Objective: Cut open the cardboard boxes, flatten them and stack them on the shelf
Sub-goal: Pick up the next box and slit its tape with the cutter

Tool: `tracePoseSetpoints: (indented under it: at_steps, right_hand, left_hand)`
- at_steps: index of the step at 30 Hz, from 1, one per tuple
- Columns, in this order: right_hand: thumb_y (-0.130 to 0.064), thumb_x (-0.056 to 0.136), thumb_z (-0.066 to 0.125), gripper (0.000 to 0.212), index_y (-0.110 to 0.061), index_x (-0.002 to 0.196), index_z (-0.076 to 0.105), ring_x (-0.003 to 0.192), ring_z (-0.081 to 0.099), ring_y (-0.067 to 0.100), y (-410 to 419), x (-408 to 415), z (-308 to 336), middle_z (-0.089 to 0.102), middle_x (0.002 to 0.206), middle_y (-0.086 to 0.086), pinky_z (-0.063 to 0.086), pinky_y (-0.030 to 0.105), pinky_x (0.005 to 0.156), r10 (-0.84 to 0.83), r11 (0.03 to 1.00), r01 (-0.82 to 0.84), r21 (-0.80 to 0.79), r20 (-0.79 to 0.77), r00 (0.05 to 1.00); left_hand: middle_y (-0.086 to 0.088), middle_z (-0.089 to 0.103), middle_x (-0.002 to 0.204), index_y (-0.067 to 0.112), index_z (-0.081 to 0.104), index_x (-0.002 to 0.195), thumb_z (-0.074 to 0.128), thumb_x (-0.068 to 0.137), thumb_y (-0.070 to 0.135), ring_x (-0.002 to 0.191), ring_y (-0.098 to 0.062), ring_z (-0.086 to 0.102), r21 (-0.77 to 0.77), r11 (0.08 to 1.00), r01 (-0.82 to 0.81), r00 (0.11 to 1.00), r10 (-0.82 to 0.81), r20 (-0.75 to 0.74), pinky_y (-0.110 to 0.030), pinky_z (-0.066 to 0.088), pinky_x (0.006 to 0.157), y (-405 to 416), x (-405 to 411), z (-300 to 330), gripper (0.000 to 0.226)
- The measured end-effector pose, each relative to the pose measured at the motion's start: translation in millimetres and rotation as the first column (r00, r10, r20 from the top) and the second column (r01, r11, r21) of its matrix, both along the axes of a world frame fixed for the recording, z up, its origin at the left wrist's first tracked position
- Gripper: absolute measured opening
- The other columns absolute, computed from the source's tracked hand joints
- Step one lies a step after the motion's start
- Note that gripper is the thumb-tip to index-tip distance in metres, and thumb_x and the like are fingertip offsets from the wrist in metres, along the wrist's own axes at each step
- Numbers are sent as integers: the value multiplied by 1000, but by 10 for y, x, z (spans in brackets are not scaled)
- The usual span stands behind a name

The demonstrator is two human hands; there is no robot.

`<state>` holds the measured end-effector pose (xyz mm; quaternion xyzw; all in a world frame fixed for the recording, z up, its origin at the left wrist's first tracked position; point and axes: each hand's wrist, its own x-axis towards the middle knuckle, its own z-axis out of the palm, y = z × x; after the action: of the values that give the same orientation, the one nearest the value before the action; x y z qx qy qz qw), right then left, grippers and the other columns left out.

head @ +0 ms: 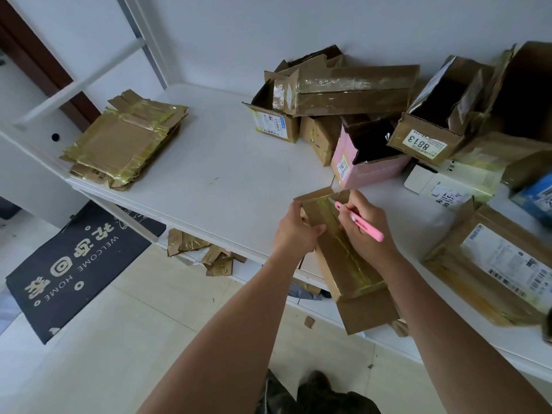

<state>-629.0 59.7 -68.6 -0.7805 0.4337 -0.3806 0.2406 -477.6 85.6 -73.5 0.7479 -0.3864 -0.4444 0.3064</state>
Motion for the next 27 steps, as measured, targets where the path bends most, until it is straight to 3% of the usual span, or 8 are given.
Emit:
tracePoseSetpoints:
  at_steps: [4,7,9,13,17,20,24,27]
  right_hand:
    - [-3,96,59,17,3,82,52,46,48,4,55,-52,-19,51,59,6,37,7,45,33,999,-34,-19,-8,999]
    - [-7,96,59,17,-2,81,51,45,49,4,94,-98,-38,50,61,0,37,6,45,32,999,-32,17,6,999]
    - [-9,97,57,20,-3,80,48,45,49,9,122,-143,-49,51,60,3,37,8,44,33,997,-33,67,2,999]
    - [-8,98,56,24,-5,77,45,45,43,12,258,-232,-67,45,57,4,32,14,43,66,986,-56,158,-54,996]
    - [-7,97,55,27,-9,74,43,44,42,11,474,-401,-51,45,55,7,34,19,43,59,962,-56,268,-3,998]
    - [-12,98,56,26,-6,75,45,45,42,12,702,-567,-17,48,57,13,33,17,44,53,939,-68,337,53,997]
    - [-22,97,51,29,-2,77,48,47,46,22,1025,-693,-17,49,57,11,34,20,42,21,955,-32,294,40,999]
    - [-10,97,55,22,3,79,51,45,47,19,1119,-708,-24,52,58,9,36,14,43,-12,964,5,266,23,1000]
  left_hand:
    - [8,57,89,36,40,133,72,87,28,74,-24,68,21,1000,-5,1000,5,15,-44,61,72,4,-14,-25,56]
    - [-6,64,106,35,39,135,71,88,27,72,-25,68,24,1000,-11,1000,11,-4,-33,60,56,1,-9,-22,58]
    - [-8,63,108,34,40,136,72,88,23,75,-25,67,25,999,-30,999,31,-35,-26,54,45,-9,-15,-6,59]
    - [-1,54,101,31,42,135,72,88,20,81,-26,66,38,998,-52,997,54,-54,-24,53,42,-24,-40,17,57]
    - [3,52,94,29,43,133,73,88,18,78,-26,67,46,998,-51,998,52,-32,-27,55,44,-33,-42,27,56]
    - [6,52,87,28,42,132,70,88,17,66,-24,67,57,998,-40,999,40,8,-36,61,55,-46,-58,37,54]
    - [3,52,85,24,38,128,62,89,11,58,-20,63,95,995,-24,995,15,94,-44,62,64,-111,-115,91,48]
    - [-1,52,83,19,37,124,54,88,6,55,-20,60,119,993,-16,984,-5,178,-44,62,62,-149,-164,130,42]
